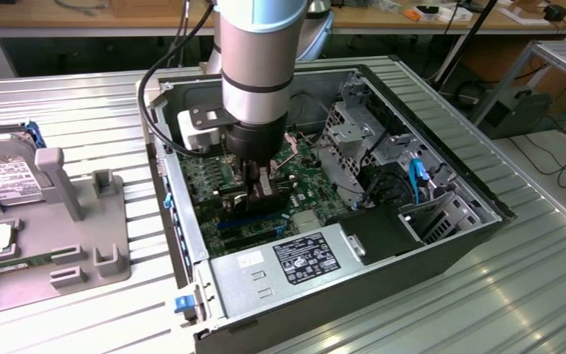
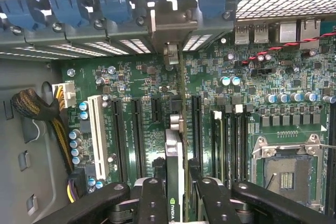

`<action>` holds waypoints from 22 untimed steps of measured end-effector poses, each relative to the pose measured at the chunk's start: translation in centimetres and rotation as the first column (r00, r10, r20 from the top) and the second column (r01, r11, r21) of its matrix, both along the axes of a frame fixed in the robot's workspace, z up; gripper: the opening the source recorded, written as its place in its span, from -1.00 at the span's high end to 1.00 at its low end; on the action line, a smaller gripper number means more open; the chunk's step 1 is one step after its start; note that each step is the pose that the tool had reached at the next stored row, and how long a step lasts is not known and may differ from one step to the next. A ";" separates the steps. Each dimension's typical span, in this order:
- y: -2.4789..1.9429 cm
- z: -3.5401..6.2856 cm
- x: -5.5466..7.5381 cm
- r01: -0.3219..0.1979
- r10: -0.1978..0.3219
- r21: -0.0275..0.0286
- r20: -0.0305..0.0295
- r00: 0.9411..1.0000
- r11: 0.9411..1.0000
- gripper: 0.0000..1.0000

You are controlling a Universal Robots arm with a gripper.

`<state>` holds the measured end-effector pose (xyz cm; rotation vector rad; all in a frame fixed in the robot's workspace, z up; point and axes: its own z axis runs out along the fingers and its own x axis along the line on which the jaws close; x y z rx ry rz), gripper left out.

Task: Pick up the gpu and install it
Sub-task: 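Insert the gpu into the slot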

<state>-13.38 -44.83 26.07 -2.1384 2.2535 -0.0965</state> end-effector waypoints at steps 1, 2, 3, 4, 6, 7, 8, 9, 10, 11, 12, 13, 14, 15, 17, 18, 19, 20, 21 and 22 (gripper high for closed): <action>-0.02 0.00 0.0 0.000 0.000 0.000 0.000 1.000 1.000 0.47; -0.06 0.00 0.0 0.000 0.000 0.000 0.000 1.000 1.000 0.47; -0.10 0.00 0.0 0.000 0.000 0.000 0.000 1.000 1.000 0.47; -0.16 0.00 0.0 0.000 0.000 0.000 0.000 1.000 1.000 0.47; -0.18 0.00 0.0 0.000 0.000 -0.003 0.000 1.000 1.000 0.47; -0.18 0.03 0.0 0.000 0.000 -0.004 0.000 1.000 1.000 0.47; -0.18 0.03 0.0 0.000 0.000 -0.004 0.000 1.000 1.000 0.47; -0.18 0.05 0.0 0.000 0.000 -0.005 0.000 1.000 1.000 0.47; -0.18 0.07 0.0 0.000 0.000 -0.005 0.000 1.000 1.000 0.47; -0.18 0.12 0.0 0.000 0.000 -0.006 0.000 1.000 1.000 0.47; -0.18 0.12 0.0 0.000 0.000 -0.006 0.000 1.000 1.000 0.47; -0.18 0.12 0.0 0.000 0.000 -0.006 0.000 1.000 1.000 0.47; -0.25 0.11 0.0 0.000 0.000 -0.007 0.000 1.000 1.000 0.47; -0.30 0.11 0.0 0.000 0.000 -0.008 0.000 1.000 1.000 0.47; -0.38 0.12 0.0 0.000 0.000 -0.008 0.000 1.000 1.000 0.47; -0.46 0.12 0.0 0.000 0.000 -0.008 0.000 1.000 1.000 0.47; -0.51 0.12 0.0 0.000 0.000 -0.009 0.000 1.000 1.000 0.47; -0.51 0.12 0.0 0.000 0.000 -0.009 0.000 1.000 1.000 0.47; -0.51 0.12 0.0 0.000 0.000 -0.009 0.000 1.000 1.000 0.47; -0.52 0.11 0.0 0.000 0.000 -0.010 0.000 1.000 1.000 0.47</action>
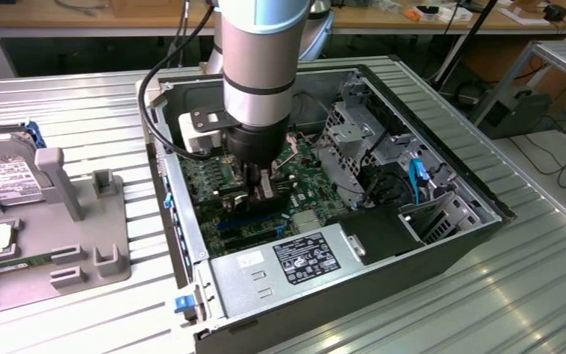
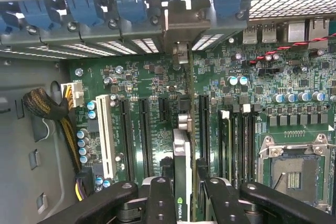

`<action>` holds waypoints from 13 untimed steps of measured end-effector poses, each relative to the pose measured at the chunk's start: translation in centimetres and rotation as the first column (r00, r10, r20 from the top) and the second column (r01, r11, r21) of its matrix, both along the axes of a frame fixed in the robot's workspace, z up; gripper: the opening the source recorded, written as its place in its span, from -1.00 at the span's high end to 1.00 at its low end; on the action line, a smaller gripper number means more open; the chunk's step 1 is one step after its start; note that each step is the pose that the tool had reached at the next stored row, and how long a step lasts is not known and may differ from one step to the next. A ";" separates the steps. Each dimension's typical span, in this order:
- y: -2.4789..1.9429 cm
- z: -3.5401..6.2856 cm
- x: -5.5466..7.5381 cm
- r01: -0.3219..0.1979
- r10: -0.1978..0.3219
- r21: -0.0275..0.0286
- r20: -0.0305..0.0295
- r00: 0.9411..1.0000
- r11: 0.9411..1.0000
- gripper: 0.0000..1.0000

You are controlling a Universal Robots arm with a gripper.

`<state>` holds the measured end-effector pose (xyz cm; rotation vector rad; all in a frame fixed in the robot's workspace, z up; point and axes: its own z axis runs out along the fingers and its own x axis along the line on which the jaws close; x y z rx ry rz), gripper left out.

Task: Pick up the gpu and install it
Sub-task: 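Insert the gpu into the slot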

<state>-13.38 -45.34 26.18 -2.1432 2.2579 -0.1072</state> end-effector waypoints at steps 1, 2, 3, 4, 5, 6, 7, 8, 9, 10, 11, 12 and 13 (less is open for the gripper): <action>0.00 -0.06 0.0 0.000 0.000 0.000 0.000 1.000 1.000 0.47; 0.00 -0.10 0.0 0.000 0.000 0.000 0.000 1.000 1.000 0.47; 0.00 -0.14 0.0 0.000 0.000 -0.001 0.000 1.000 1.000 0.47; 0.00 -0.19 0.0 0.000 0.000 -0.002 0.000 1.000 1.000 0.47; 0.00 -0.26 0.0 0.000 0.000 -0.003 0.000 1.000 1.000 0.47; 0.00 -0.29 0.0 0.000 0.000 -0.004 0.000 1.000 1.000 0.47; 0.00 -0.29 0.0 0.000 0.000 -0.005 0.000 1.000 1.000 0.47; 0.00 -0.29 0.0 0.000 0.000 -0.005 0.000 1.000 1.000 0.47; 0.00 -0.29 0.0 0.000 0.000 -0.005 0.000 1.000 1.000 0.47; 0.00 -0.31 0.0 0.000 0.000 -0.005 0.000 1.000 1.000 0.47; 0.00 -0.39 0.0 0.000 0.000 -0.005 0.000 1.000 1.000 0.47; 0.00 -0.44 0.0 0.000 0.000 -0.005 0.000 1.000 1.000 0.47; 0.00 -0.53 0.0 0.000 0.000 -0.005 0.000 1.000 1.000 0.47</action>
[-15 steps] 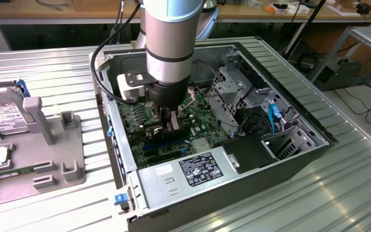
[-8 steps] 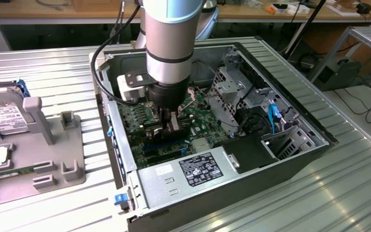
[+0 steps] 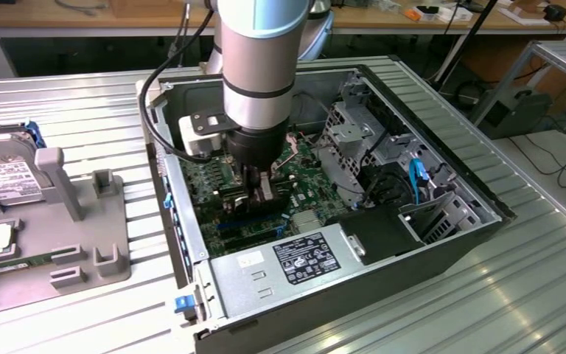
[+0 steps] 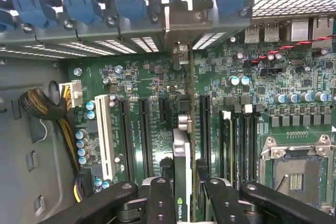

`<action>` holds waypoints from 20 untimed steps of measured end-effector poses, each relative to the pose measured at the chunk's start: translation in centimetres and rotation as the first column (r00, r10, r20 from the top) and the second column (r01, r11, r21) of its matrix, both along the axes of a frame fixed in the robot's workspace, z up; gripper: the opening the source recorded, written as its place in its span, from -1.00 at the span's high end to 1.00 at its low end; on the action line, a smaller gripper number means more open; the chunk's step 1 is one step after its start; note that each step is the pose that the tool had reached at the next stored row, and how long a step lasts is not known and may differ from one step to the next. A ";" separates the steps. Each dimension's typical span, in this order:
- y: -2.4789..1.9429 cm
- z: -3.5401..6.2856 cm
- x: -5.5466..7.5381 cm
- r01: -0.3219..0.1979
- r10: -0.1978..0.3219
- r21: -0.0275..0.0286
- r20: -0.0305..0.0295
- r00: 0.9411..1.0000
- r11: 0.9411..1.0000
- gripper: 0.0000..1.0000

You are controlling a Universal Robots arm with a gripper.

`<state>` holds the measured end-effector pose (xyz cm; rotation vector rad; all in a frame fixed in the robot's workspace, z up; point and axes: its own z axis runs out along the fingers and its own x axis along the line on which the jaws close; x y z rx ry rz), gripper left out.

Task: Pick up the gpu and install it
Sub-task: 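Insert the gpu into the slot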

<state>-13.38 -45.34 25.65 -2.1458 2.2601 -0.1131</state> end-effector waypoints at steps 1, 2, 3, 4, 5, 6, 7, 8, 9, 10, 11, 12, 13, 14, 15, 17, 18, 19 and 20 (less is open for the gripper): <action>-0.01 -0.10 0.0 0.000 0.000 0.000 0.000 1.000 1.000 0.47; 0.00 -0.15 0.0 0.000 0.000 0.000 0.000 1.000 1.000 0.47; 0.01 -0.19 -0.1 0.000 0.000 0.000 0.000 1.000 1.000 0.47; 0.01 -0.23 -0.2 0.000 0.000 0.001 0.000 1.000 1.000 0.47; 0.01 -0.31 -0.2 0.000 0.000 0.001 0.001 1.000 1.000 0.47; 0.00 -0.35 -0.3 0.000 0.000 0.000 0.000 1.000 1.000 0.47; 0.00 -0.39 -0.3 0.000 0.000 0.000 0.000 1.000 1.000 0.47; 0.00 -0.42 -0.3 0.000 0.000 0.000 0.000 1.000 1.000 0.47; 0.00 -0.45 -0.3 0.000 0.000 0.000 0.000 1.000 1.000 0.47; 0.00 -0.46 -0.3 0.000 0.000 0.000 0.000 1.000 1.000 0.47; 0.00 -0.47 -0.3 0.000 0.000 0.000 0.000 1.000 1.000 0.47; 0.00 -0.46 -0.3 0.000 0.000 0.000 0.000 1.000 1.000 0.47; 0.00 -0.47 -0.3 0.000 0.000 0.000 0.000 1.000 1.000 0.47; 0.00 -0.47 -0.3 0.000 0.000 0.000 0.000 1.000 1.000 0.47; 0.01 -0.48 -0.3 0.000 0.000 0.001 0.000 1.000 1.000 0.47; 0.01 -0.51 -0.3 0.000 0.000 0.001 0.001 1.000 1.000 0.35; 0.00 -0.47 -0.3 0.000 0.000 0.000 0.000 1.000 1.000 0.21; 0.00 -0.46 -0.3 0.000 0.000 0.000 0.000 1.000 1.000 0.07; 0.00 -0.39 -0.3 0.000 0.000 0.000 0.000 1.000 1.000 0.07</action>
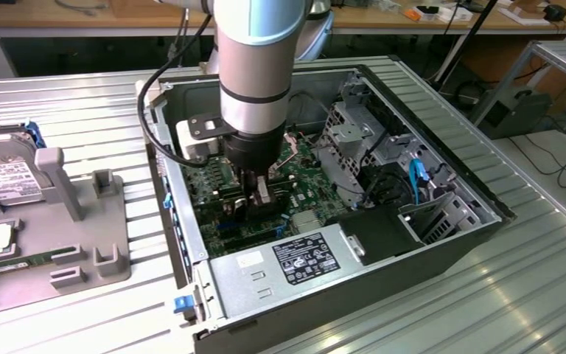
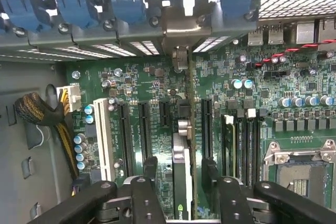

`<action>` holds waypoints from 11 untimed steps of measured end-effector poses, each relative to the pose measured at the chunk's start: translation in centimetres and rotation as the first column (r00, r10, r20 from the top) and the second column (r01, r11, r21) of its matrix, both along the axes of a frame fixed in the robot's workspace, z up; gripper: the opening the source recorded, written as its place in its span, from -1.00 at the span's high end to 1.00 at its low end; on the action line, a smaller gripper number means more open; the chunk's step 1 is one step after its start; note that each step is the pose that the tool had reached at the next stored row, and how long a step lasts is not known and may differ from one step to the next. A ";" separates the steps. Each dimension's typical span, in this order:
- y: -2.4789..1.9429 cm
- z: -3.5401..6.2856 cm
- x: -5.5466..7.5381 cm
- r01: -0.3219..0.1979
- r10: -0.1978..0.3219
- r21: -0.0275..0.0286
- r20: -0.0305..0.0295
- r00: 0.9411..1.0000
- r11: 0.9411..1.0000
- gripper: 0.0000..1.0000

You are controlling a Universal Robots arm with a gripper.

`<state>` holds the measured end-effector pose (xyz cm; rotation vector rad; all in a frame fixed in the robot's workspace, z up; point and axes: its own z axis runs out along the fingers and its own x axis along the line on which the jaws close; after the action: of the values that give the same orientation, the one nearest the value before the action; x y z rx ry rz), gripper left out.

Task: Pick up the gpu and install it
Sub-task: 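Insert the gpu into the slot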

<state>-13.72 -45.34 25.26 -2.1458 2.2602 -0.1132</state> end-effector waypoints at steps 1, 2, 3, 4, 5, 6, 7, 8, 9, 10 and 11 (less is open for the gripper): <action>0.01 0.35 0.0 0.000 0.000 0.000 -0.001 1.000 1.000 0.07; 0.03 0.76 0.0 0.002 -0.002 0.000 -0.001 1.000 1.000 0.07; 0.04 1.42 0.0 0.004 -0.004 0.000 -0.001 1.000 1.000 0.07; 0.08 2.22 0.0 0.004 -0.004 0.000 -0.004 1.000 1.000 0.07; 0.16 2.56 0.0 0.005 -0.005 0.000 -0.015 1.000 1.000 0.07; 0.25 2.76 0.0 0.008 -0.008 0.000 -0.029 1.000 1.000 0.07; 0.26 3.40 0.0 0.019 -0.019 0.000 -0.051 0.998 1.000 0.36; 0.29 3.55 0.0 0.029 -0.029 -0.001 -0.053 0.998 1.000 0.48; 0.34 3.56 0.0 0.029 -0.030 -0.008 -0.053 0.998 1.000 0.72; 0.34 3.56 0.0 0.029 -0.030 -0.009 -0.053 0.998 1.000 0.72; 0.34 3.56 0.0 0.029 -0.030 -0.009 -0.053 0.998 1.000 0.79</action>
<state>-13.72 -45.00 28.82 -2.1452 2.3245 -0.0661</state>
